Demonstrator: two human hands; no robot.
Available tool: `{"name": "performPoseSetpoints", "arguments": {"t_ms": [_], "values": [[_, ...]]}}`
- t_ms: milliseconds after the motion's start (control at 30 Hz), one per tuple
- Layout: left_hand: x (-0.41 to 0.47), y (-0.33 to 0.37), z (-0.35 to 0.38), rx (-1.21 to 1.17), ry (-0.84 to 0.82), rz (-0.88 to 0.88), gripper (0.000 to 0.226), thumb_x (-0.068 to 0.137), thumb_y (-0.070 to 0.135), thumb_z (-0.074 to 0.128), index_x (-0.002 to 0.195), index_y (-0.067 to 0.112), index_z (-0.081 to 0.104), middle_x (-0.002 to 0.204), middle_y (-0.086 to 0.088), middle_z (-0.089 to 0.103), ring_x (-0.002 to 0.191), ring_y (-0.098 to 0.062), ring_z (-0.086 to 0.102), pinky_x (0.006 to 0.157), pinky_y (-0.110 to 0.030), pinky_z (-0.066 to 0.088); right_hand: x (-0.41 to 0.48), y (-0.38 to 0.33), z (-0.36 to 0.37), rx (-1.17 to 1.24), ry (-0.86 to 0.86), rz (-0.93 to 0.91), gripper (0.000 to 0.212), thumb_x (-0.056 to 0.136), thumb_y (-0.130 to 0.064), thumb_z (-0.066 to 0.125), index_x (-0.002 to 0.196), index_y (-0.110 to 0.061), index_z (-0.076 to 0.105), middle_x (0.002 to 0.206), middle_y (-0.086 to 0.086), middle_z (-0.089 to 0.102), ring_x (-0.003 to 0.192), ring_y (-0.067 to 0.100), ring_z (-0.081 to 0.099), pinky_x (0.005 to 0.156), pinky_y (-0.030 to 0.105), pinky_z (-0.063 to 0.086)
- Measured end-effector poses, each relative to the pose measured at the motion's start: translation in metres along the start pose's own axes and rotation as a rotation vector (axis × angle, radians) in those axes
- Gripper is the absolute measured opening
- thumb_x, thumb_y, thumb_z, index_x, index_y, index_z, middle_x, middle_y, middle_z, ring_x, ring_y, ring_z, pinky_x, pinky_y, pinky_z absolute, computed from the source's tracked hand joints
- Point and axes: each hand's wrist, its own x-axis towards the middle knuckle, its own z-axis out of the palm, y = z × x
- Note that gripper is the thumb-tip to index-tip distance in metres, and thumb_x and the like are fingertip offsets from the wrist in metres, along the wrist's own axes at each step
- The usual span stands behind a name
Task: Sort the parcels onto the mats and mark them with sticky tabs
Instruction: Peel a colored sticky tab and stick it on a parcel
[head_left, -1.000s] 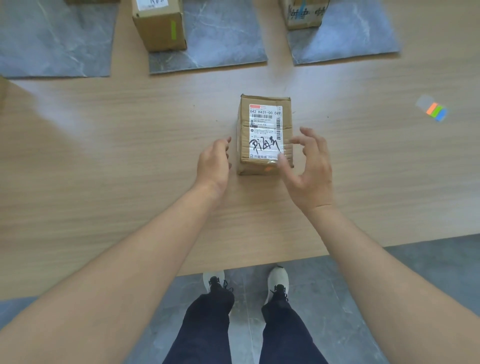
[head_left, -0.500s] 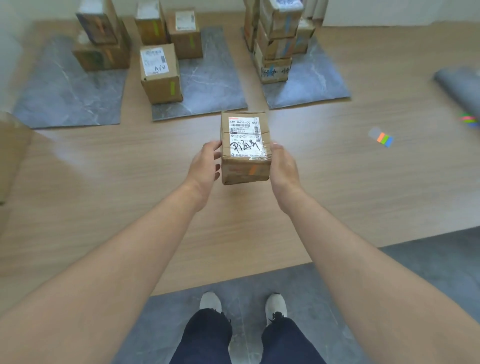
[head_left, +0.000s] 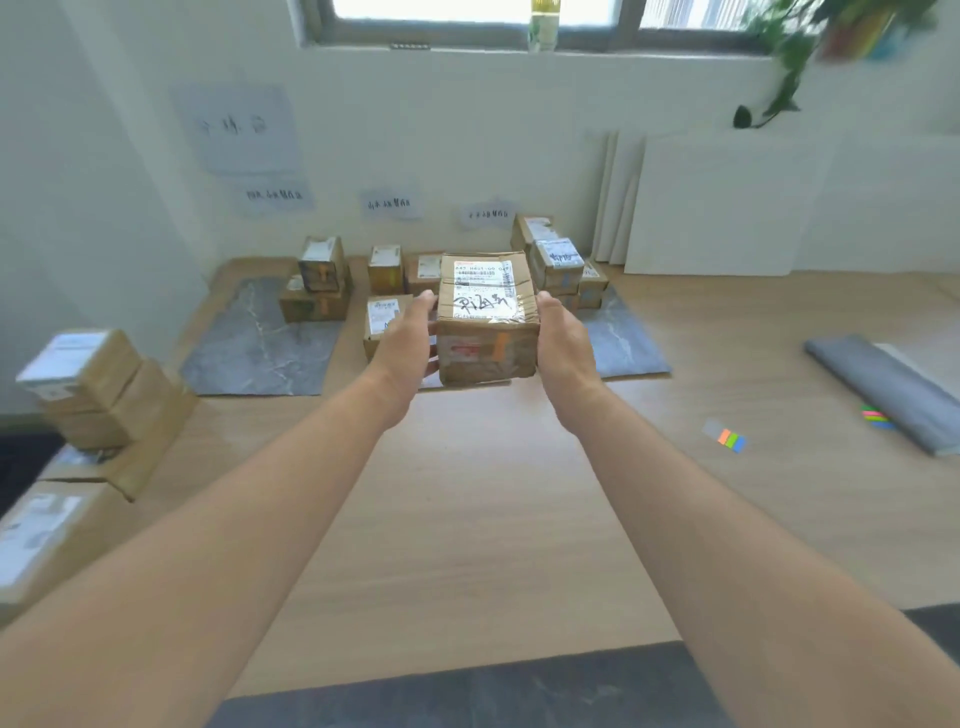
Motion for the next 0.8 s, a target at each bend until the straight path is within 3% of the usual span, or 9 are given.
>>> {"name": "performPoseSetpoints", "arguments": {"t_ms": [100,167,267,467,567,667,800], "values": [[-0.015,0.034,0.0,0.012,0.005,0.047,0.041,0.106,0.042,0.03,0.099,0.03,0.068,0.096,0.004,0.072,0.094,-0.019,0.068,0.089,-0.036,0.053,-0.006,-0.029,-0.005,-0.004,-0.026,-0.034,0.038,0.106,-0.046,0.035,0.094,-0.03,0.068,0.101,-0.01,0.074,0.1,0.013,0.067,0.083,0.031,0.051],[-0.022,0.052,0.001,0.025,0.01,0.073,0.044,0.107,0.043,0.027,0.101,0.028,0.068,0.091,0.003,0.07,0.088,-0.018,0.066,0.083,-0.034,0.052,-0.01,-0.044,-0.009,-0.018,-0.039,-0.057,0.04,0.105,-0.047,0.036,0.093,-0.028,0.069,0.106,-0.004,0.074,0.107,0.019,0.067,0.094,0.037,0.05],[-0.03,0.068,0.005,0.03,0.036,0.065,0.043,0.107,0.045,0.027,0.109,0.026,0.066,0.089,0.003,0.069,0.083,-0.016,0.065,0.074,-0.032,0.051,-0.011,-0.057,-0.016,-0.024,-0.058,-0.083,0.041,0.101,-0.051,0.037,0.09,-0.027,0.069,0.104,-0.002,0.074,0.109,0.025,0.067,0.097,0.041,0.049],[-0.041,0.074,0.014,0.008,0.06,0.05,0.045,0.106,0.049,0.027,0.102,0.029,0.066,0.104,-0.008,0.07,0.098,-0.026,0.066,0.096,-0.043,0.051,-0.005,-0.066,-0.027,-0.018,-0.104,-0.089,0.041,0.097,-0.053,0.039,0.09,-0.027,0.068,0.095,-0.007,0.072,0.103,0.023,0.068,0.094,0.042,0.051],[-0.04,0.074,0.013,-0.034,0.112,0.055,0.048,0.106,0.048,0.029,0.119,0.02,0.066,0.106,-0.011,0.069,0.092,-0.025,0.066,0.087,-0.039,0.054,-0.001,-0.067,-0.027,-0.029,-0.138,-0.096,0.041,0.099,-0.051,0.038,0.089,-0.026,0.068,0.09,-0.007,0.071,0.098,0.024,0.068,0.088,0.04,0.05],[-0.035,0.071,0.008,-0.07,0.144,0.068,0.045,0.106,0.047,0.032,0.119,0.02,0.065,0.093,-0.004,0.068,0.082,-0.019,0.066,0.074,-0.032,0.054,0.006,-0.068,-0.027,-0.028,-0.162,-0.089,0.041,0.098,-0.052,0.038,0.087,-0.028,0.07,0.087,-0.008,0.072,0.098,0.024,0.07,0.089,0.041,0.052],[-0.027,0.067,0.0,-0.074,0.162,0.052,0.044,0.104,0.053,0.032,0.108,0.029,0.069,0.107,-0.007,0.071,0.098,-0.024,0.068,0.088,-0.039,0.055,0.02,-0.064,-0.018,-0.035,-0.205,-0.071,0.042,0.1,-0.05,0.039,0.093,-0.026,0.073,0.092,-0.007,0.076,0.1,0.02,0.07,0.096,0.04,0.053]]}}
